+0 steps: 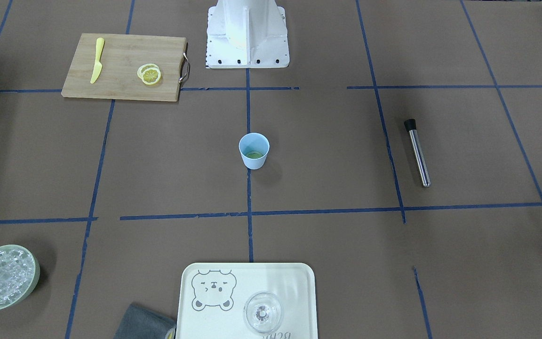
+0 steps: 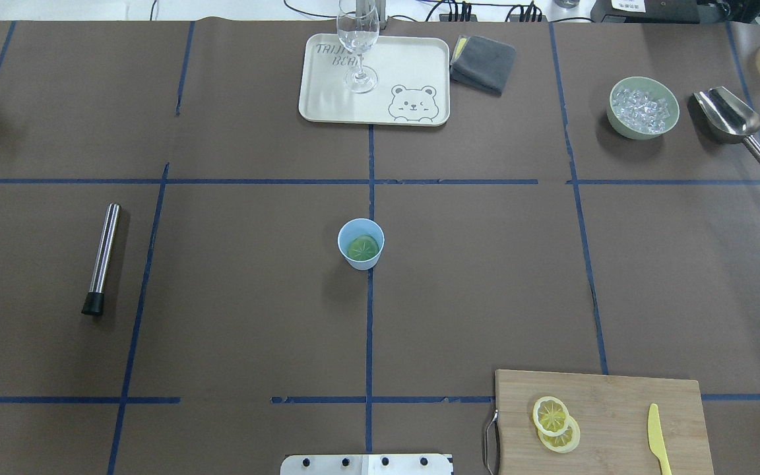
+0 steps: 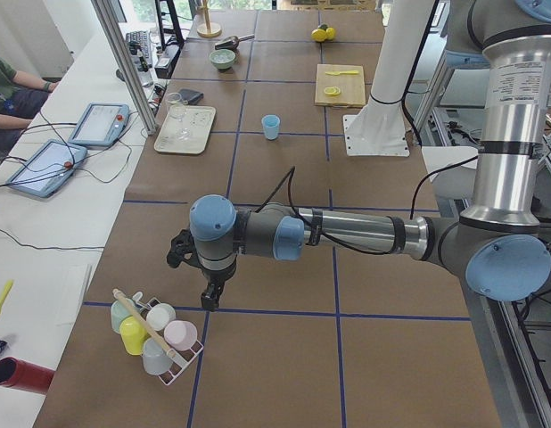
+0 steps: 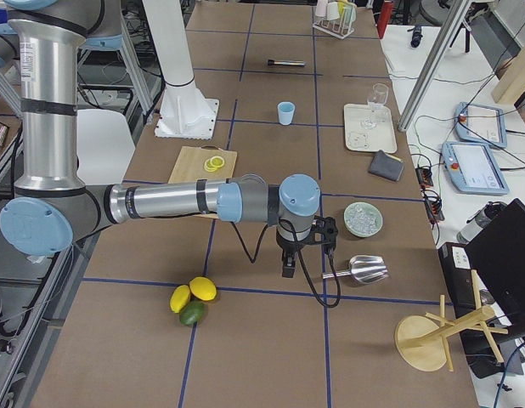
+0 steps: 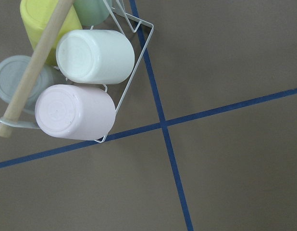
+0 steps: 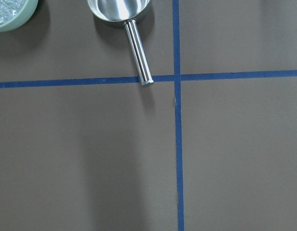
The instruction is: Squeeze lemon into cup
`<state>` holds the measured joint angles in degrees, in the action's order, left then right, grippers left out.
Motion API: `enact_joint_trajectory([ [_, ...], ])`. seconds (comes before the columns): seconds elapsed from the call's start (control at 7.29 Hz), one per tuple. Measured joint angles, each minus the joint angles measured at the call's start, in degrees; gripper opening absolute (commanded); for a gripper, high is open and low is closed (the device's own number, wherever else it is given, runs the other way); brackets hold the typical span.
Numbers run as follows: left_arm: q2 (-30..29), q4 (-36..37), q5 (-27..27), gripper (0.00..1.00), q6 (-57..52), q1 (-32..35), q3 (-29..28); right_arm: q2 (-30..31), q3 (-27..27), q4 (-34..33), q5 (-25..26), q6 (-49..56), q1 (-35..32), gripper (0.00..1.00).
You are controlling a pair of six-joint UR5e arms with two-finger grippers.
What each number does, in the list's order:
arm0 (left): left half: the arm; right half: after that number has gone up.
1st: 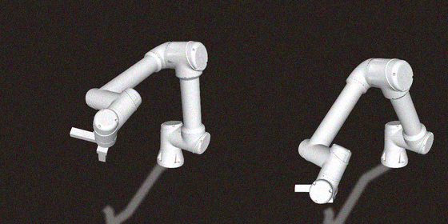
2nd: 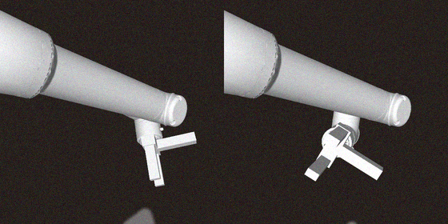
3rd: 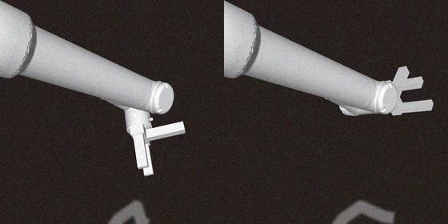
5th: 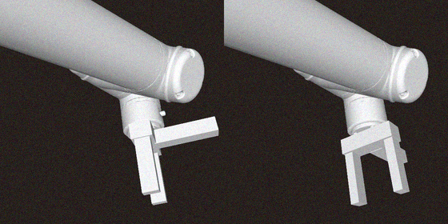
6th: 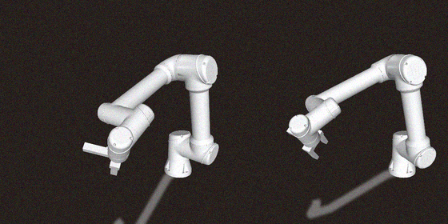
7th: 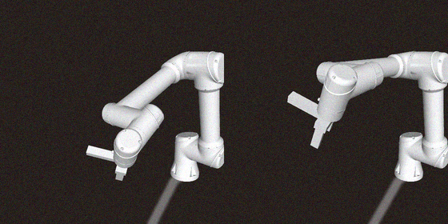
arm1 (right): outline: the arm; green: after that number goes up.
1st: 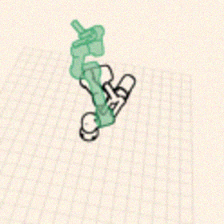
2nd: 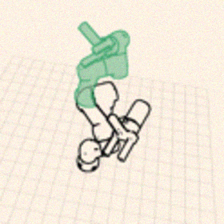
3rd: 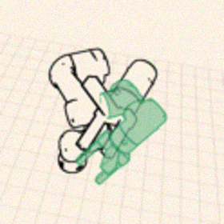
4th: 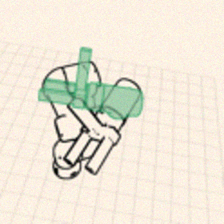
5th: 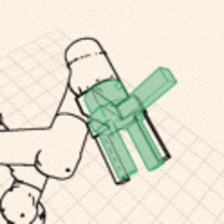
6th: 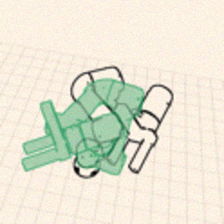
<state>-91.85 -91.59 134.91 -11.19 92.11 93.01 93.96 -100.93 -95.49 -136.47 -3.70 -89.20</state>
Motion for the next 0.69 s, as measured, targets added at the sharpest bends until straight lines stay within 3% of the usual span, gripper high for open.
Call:
enact_joint_trajectory([
  [0.69,0.00,0.01,0.02,1.00,-0.02,0.06,0.13,-0.09,1.81,3.36,-0.50,-0.16,-0.71,1.00],
])
